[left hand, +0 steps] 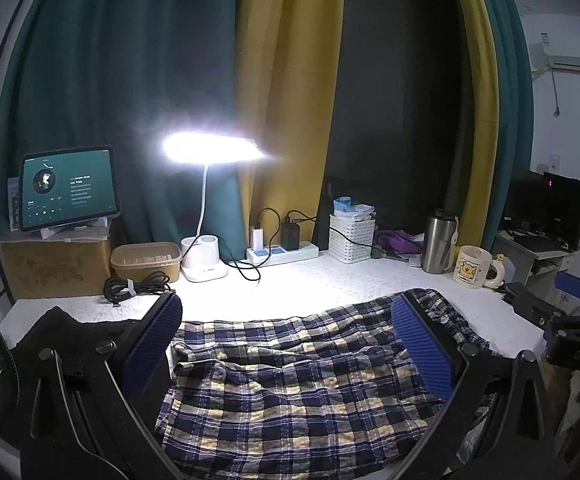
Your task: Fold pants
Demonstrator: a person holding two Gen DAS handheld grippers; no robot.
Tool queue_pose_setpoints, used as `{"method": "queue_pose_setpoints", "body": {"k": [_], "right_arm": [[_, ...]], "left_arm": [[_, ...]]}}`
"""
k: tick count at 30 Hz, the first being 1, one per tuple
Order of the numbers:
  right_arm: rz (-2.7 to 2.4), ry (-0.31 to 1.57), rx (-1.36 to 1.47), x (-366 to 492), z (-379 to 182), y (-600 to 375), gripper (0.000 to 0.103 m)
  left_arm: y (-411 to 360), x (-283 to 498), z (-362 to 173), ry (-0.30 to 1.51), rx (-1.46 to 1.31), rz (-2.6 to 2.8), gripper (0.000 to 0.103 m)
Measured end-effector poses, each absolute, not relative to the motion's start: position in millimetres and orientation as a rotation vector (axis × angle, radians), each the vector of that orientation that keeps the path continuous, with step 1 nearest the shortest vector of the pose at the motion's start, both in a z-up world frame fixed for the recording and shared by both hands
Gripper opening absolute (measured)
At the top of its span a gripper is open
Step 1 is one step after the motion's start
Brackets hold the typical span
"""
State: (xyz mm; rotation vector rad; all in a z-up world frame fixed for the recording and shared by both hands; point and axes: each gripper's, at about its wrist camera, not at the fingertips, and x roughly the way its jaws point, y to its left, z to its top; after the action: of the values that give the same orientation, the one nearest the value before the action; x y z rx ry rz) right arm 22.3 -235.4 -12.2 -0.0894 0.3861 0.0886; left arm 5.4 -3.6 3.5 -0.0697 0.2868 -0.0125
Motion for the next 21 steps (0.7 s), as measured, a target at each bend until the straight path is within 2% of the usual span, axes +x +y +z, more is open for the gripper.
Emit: {"method": "queue_pose_setpoints", "body": {"k": [21], "right_arm": [[0.087, 0.377, -0.092, 23.2, -7.7, -235.4, 0.103]], "left_arm": [[-3.4, 4.4, 8.2, 0.272, -0.063, -0.010, 0.103]]}}
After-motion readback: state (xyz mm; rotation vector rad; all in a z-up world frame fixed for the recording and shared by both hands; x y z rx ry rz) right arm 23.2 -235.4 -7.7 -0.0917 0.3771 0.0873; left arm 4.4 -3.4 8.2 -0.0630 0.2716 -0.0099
